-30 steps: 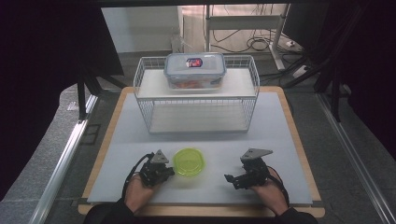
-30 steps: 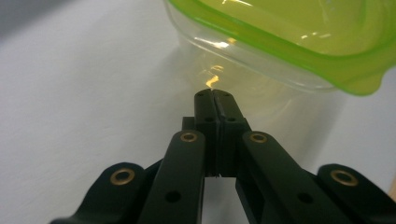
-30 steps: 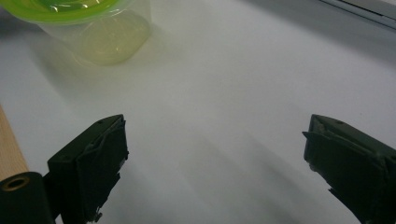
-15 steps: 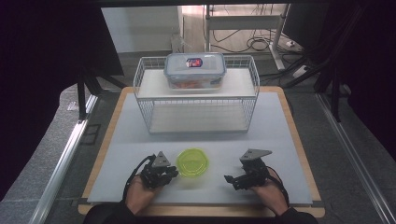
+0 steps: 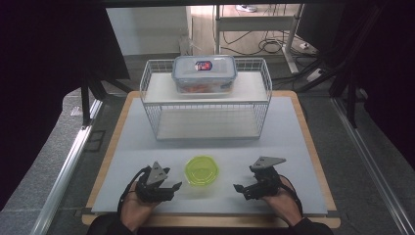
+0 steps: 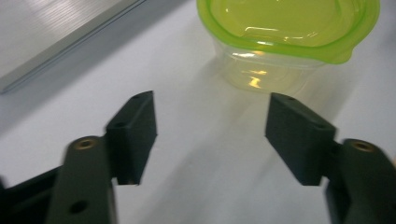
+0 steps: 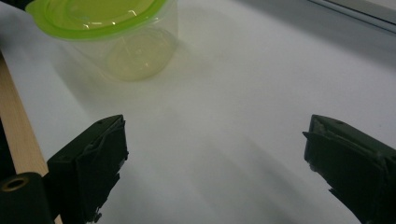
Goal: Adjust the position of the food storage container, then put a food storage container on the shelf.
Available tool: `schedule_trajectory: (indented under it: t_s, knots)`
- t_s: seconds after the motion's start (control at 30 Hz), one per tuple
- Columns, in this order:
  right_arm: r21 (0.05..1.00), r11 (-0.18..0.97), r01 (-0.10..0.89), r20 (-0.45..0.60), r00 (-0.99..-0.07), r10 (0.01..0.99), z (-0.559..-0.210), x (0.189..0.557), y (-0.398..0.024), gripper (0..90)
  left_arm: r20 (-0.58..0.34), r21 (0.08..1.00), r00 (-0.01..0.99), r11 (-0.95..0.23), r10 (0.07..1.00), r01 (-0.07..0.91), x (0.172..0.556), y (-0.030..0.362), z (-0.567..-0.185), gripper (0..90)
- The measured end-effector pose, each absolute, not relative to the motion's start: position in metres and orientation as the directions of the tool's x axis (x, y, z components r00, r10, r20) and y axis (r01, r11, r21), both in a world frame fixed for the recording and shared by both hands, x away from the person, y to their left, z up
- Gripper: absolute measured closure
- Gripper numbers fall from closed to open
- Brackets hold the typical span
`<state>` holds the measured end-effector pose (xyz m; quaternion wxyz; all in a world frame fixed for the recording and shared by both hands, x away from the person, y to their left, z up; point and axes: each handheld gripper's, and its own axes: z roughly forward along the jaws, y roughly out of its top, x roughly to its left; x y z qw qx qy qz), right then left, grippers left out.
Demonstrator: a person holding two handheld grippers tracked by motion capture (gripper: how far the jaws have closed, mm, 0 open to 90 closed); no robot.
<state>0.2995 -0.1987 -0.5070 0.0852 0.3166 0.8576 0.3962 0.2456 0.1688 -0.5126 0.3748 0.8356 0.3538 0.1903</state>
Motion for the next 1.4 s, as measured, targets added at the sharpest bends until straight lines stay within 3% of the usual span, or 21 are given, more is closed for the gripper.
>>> schedule_trajectory:
  t_s: [0.13,0.37,0.57,1.1,1.4]
  knots:
    - [0.743,0.470,0.477,0.126,-0.789,0.602,-0.506,0.299,-0.199,5.1,-0.023,0.783,0.693,-0.418,0.721,0.461,0.241,0.178,-0.513,17.7]
    - [0.752,0.460,0.473,0.143,-0.798,0.586,-0.507,0.299,-0.197,4.3,-0.021,0.778,0.692,-0.423,0.722,0.465,0.235,0.184,-0.515,7.3]
    - [0.752,0.456,0.476,0.154,-0.800,0.580,-0.508,0.299,-0.196,4.3,0.030,0.769,0.688,-0.456,0.725,0.448,0.234,0.187,-0.518,4.6]
    - [0.761,0.441,0.475,0.145,-0.787,0.599,-0.501,0.300,-0.188,3.0,0.048,0.764,0.687,-0.470,0.725,0.443,0.235,0.189,-0.520,4.5]
    - [0.743,0.436,0.507,0.185,-0.782,0.595,-0.492,0.310,-0.182,21.2,0.043,0.762,0.681,-0.465,0.731,0.450,0.234,0.188,-0.520,5.1]
